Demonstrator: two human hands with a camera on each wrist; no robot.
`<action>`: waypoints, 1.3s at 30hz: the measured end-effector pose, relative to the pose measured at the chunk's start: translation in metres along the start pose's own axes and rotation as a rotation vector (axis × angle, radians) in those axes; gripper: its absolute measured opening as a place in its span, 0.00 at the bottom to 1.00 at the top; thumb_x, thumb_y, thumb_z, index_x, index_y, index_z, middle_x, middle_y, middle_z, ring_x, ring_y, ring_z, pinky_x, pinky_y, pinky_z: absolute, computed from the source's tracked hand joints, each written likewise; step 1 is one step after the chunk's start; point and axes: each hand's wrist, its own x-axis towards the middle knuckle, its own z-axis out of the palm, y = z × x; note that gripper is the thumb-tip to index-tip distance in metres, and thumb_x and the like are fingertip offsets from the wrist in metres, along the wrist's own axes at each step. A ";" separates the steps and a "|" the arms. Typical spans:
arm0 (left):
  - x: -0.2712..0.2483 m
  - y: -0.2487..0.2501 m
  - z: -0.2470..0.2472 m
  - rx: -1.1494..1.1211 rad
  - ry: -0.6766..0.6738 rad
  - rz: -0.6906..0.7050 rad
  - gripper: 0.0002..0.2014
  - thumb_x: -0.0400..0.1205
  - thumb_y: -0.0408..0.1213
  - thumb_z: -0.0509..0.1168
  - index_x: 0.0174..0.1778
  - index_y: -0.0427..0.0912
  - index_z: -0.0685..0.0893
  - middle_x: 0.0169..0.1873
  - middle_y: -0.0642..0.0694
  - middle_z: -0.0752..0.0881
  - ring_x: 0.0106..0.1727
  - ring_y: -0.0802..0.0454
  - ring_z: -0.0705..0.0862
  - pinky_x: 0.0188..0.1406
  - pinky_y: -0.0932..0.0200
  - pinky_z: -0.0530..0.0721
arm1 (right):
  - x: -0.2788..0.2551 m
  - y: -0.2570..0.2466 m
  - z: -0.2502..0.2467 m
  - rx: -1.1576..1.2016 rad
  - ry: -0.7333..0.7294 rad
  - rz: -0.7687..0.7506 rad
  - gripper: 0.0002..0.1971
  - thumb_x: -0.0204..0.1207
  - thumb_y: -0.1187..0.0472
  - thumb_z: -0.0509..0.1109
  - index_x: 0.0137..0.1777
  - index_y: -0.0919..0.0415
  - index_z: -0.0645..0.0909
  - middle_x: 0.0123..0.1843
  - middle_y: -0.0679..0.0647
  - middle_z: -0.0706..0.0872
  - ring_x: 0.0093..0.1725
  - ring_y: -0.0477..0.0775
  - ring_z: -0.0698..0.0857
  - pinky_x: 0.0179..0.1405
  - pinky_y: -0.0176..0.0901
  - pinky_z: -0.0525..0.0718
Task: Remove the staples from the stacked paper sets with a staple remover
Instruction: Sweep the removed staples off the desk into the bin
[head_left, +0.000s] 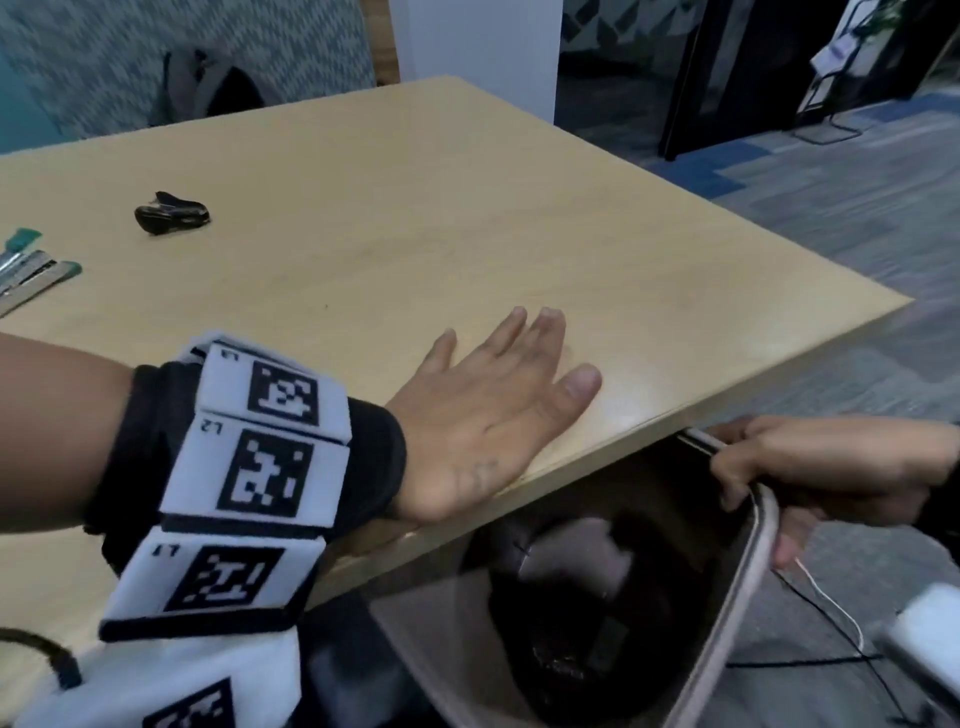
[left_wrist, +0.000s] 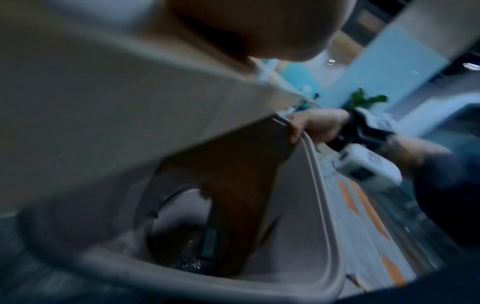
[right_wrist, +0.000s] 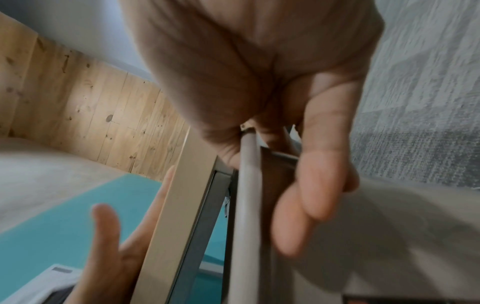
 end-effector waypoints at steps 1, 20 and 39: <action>0.000 0.007 0.004 0.013 0.000 0.045 0.49 0.59 0.73 0.15 0.76 0.52 0.26 0.72 0.70 0.28 0.72 0.73 0.25 0.77 0.54 0.28 | 0.000 -0.002 -0.003 -0.026 0.010 0.005 0.21 0.50 0.69 0.62 0.47 0.73 0.72 0.27 0.68 0.79 0.17 0.56 0.82 0.12 0.36 0.79; -0.004 0.043 0.014 -0.382 -0.068 0.393 0.44 0.65 0.73 0.27 0.77 0.57 0.38 0.73 0.76 0.43 0.68 0.91 0.40 0.66 0.86 0.38 | -0.004 0.002 -0.036 -0.138 0.034 0.045 0.18 0.51 0.69 0.62 0.42 0.78 0.77 0.28 0.69 0.83 0.19 0.54 0.84 0.13 0.35 0.80; 0.001 -0.081 -0.063 -0.010 -0.053 -0.558 0.40 0.77 0.66 0.34 0.80 0.48 0.33 0.80 0.46 0.31 0.80 0.43 0.29 0.77 0.43 0.34 | 0.009 0.023 -0.041 -0.006 -0.078 0.095 0.44 0.37 0.67 0.72 0.60 0.84 0.73 0.38 0.76 0.80 0.21 0.63 0.84 0.12 0.41 0.81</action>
